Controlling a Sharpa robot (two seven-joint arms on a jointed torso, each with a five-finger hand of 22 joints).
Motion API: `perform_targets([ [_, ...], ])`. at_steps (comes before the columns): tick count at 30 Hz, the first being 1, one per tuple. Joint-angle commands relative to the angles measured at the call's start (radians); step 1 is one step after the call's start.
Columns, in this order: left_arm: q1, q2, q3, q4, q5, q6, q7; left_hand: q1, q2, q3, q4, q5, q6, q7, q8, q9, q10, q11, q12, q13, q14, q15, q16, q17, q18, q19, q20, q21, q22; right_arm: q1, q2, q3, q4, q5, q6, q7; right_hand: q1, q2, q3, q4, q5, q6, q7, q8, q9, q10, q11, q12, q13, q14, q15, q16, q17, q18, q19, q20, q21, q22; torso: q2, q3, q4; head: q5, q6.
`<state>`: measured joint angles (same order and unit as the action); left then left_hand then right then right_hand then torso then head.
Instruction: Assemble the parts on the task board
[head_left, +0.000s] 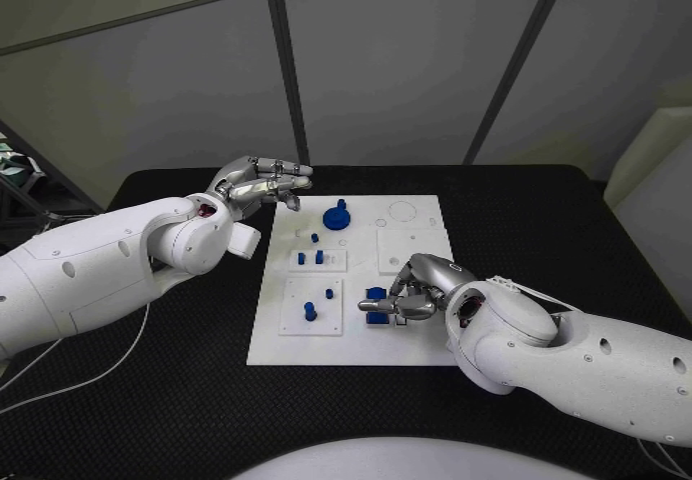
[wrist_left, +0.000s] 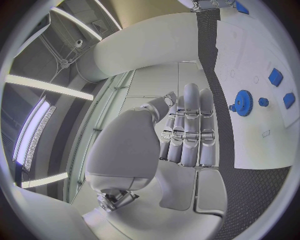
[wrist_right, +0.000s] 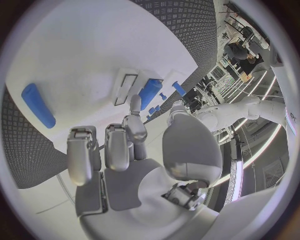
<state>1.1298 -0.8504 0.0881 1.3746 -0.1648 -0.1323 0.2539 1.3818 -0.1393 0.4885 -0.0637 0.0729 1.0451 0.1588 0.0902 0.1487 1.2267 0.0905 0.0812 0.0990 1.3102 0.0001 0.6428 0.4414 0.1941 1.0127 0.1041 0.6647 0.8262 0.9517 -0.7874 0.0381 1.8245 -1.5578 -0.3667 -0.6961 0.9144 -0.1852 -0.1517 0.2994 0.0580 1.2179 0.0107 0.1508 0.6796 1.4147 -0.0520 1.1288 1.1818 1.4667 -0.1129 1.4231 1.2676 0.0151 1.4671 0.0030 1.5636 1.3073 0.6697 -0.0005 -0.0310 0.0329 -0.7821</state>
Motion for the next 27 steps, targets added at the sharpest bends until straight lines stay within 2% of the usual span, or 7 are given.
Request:
perform_targets([
  [1,0.001,0.001,0.001,0.001,0.005,0.012,0.002,-0.006,0.006,-0.005,-0.002,-0.002,0.004,0.002,-0.005,0.001,-0.004,-0.001,0.002,0.001,0.002,0.003,-0.005,-0.001,-0.012,0.000,0.004,-0.005,-0.001,0.001,-0.007,0.001,0.010,-0.040,-0.023,-0.044,0.009,0.005,-0.001,-0.001,-0.004,0.010,-0.001,-0.007,0.005,0.000,-0.006,-0.004,-0.001,0.044,-0.006,-0.007,-0.001,-0.011,0.097,-0.010,-0.006,0.251,0.001,0.0000,0.0003,-0.002,0.004],
  [6,0.001,0.000,0.001,0.000,0.005,0.012,0.002,-0.006,0.006,-0.005,-0.002,-0.002,0.004,0.002,-0.005,0.001,-0.004,-0.001,0.002,0.001,0.002,0.003,-0.005,-0.001,-0.012,0.000,0.004,-0.005,-0.001,0.001,-0.023,0.000,0.025,-0.043,-0.013,-0.008,0.209,0.052,0.054,-0.039,-0.002,0.010,-0.002,-0.013,0.023,0.002,-0.007,-0.006,0.002,0.045,-0.007,-0.007,0.002,-0.011,0.097,-0.010,-0.005,0.252,0.000,0.0001,-0.0010,0.000,0.004],
  [10,0.001,0.001,0.001,0.000,0.005,0.012,0.002,-0.006,0.006,-0.005,-0.002,-0.002,0.004,0.002,-0.005,0.001,-0.004,-0.001,0.002,0.001,0.002,0.003,-0.005,-0.001,-0.012,0.000,0.004,-0.005,-0.001,0.001,-0.033,0.000,0.032,-0.045,-0.009,0.006,0.309,0.064,0.064,-0.092,-0.002,0.006,-0.001,-0.019,0.033,0.000,-0.006,-0.012,0.000,0.044,-0.006,-0.010,0.000,-0.011,0.096,-0.010,-0.008,0.249,0.000,-0.0006,0.0000,-0.001,0.004],
  [12,0.001,0.001,0.001,-0.001,0.005,0.012,0.002,-0.006,0.006,-0.005,-0.002,-0.002,0.004,0.002,-0.005,0.001,-0.004,-0.001,0.002,0.001,0.002,0.003,-0.005,-0.001,-0.012,0.000,0.004,-0.005,-0.001,0.001,-0.043,0.000,0.036,-0.047,-0.029,0.016,0.324,0.073,0.064,-0.102,0.006,0.004,0.001,-0.022,0.035,0.000,-0.005,-0.013,0.000,0.044,-0.006,-0.011,-0.001,-0.010,0.096,-0.010,-0.009,0.249,0.000,-0.0002,0.0003,-0.003,0.006],
  [18,0.001,0.000,0.001,-0.002,0.005,0.011,0.002,-0.006,0.006,-0.005,-0.002,-0.002,0.004,0.002,-0.005,0.001,-0.004,-0.001,0.002,0.001,0.002,0.003,-0.005,-0.001,-0.012,0.000,0.004,-0.005,-0.001,0.001,-0.118,0.012,0.058,0.080,-0.130,0.126,0.331,0.098,0.042,-0.109,0.144,-0.059,0.022,-0.075,0.020,-0.013,0.011,-0.046,-0.021,0.039,0.006,-0.027,-0.024,-0.005,0.087,-0.001,-0.027,0.232,0.000,0.0004,-0.0020,-0.007,0.010],
  [23,0.001,0.000,0.000,-0.003,0.005,0.010,0.002,-0.006,0.006,-0.005,-0.002,-0.002,0.004,0.002,-0.005,0.001,-0.004,-0.001,0.002,0.001,0.002,0.003,-0.005,-0.001,-0.012,0.000,0.004,-0.005,-0.001,0.002,-0.195,0.029,0.079,0.243,-0.157,0.210,0.313,0.114,0.026,-0.095,0.166,-0.104,0.037,-0.091,-0.002,-0.021,0.024,-0.065,-0.035,0.038,0.016,-0.034,-0.032,-0.003,0.083,0.008,-0.034,0.226,-0.001,-0.0003,-0.0050,-0.011,0.013],
  [27,0.000,0.002,0.000,-0.004,0.005,0.010,0.002,-0.006,0.006,-0.005,-0.002,-0.002,0.004,0.002,-0.005,0.001,-0.004,-0.001,0.002,0.001,0.002,0.003,-0.005,-0.001,-0.012,0.000,0.004,-0.005,-0.001,0.003,-0.270,0.036,0.093,0.304,-0.113,0.237,0.322,0.130,0.022,-0.096,0.173,-0.122,0.042,-0.091,-0.023,-0.025,0.028,-0.078,-0.044,0.038,0.020,-0.035,-0.032,-0.003,0.083,0.014,-0.036,0.225,-0.001,0.0005,-0.0063,-0.021,0.016],
])
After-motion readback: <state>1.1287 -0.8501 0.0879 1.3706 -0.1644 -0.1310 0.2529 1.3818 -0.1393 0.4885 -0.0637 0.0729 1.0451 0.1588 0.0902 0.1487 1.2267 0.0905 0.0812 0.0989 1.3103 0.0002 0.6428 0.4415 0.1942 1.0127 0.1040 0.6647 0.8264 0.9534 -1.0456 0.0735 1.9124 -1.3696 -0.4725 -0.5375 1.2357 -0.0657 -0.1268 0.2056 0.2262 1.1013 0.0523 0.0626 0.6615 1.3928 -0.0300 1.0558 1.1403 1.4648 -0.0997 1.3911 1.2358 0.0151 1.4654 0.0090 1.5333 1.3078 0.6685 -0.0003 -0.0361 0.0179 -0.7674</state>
